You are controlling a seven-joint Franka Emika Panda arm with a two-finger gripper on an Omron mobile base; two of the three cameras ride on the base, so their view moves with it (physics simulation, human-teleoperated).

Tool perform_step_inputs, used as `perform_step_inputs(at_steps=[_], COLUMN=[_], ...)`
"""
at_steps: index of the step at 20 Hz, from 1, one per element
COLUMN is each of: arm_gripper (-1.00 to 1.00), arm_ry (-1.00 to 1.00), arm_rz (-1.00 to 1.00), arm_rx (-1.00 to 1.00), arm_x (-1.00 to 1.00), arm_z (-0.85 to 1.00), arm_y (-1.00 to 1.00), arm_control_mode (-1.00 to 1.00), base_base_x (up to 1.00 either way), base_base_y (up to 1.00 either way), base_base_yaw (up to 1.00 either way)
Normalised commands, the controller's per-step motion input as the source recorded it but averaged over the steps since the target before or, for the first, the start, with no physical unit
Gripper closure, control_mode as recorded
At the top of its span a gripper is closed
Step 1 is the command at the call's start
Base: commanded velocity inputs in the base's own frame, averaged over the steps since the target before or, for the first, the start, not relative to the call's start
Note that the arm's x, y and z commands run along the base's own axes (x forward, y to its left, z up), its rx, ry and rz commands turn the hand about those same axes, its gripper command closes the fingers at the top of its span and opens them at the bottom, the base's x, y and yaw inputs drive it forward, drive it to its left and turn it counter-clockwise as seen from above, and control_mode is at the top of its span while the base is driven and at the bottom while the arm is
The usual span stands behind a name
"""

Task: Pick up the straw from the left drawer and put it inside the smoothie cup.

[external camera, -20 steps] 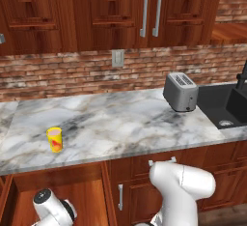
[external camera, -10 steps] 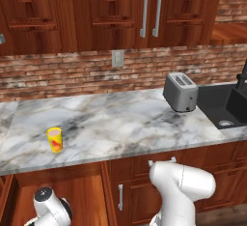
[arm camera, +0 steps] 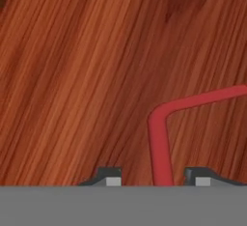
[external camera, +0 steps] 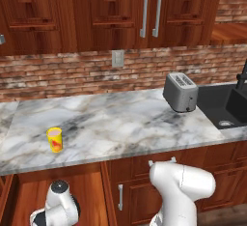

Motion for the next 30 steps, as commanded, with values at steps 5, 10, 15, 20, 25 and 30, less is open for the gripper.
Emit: perform_step_inputs(at_steps=[5,10,15,20,25,30], arm_gripper=[1.00,1.00,1.00,1.00,1.00,1.00], arm_ry=[-0.03,0.02,0.02,-0.11,-0.20,-0.24], arm_rz=[0.00,0.00,0.00,0.03,0.04,0.00], arm_rx=[0.08,-0.06,-0.09,-0.06,-0.04,-0.03], arm_x=[-0.39,-0.21,-0.12,-0.02,0.00,0.00], arm_z=[-0.05,0.00,0.18,0.87,1.00,0.98], arm_y=[0.16,0.52,0.36,0.14,0.00,-0.21], arm_control_mode=[-1.00,-1.00,-1.00,-1.00,-1.00,-1.00], base_base_x=[0.00,0.00,0.00,0.00,0.00,0.00], base_base_y=[0.00,0.00,0.00,0.00,0.00,0.00], base_base_yaw=[0.00,0.00,0.00,0.00,0.00,0.00])
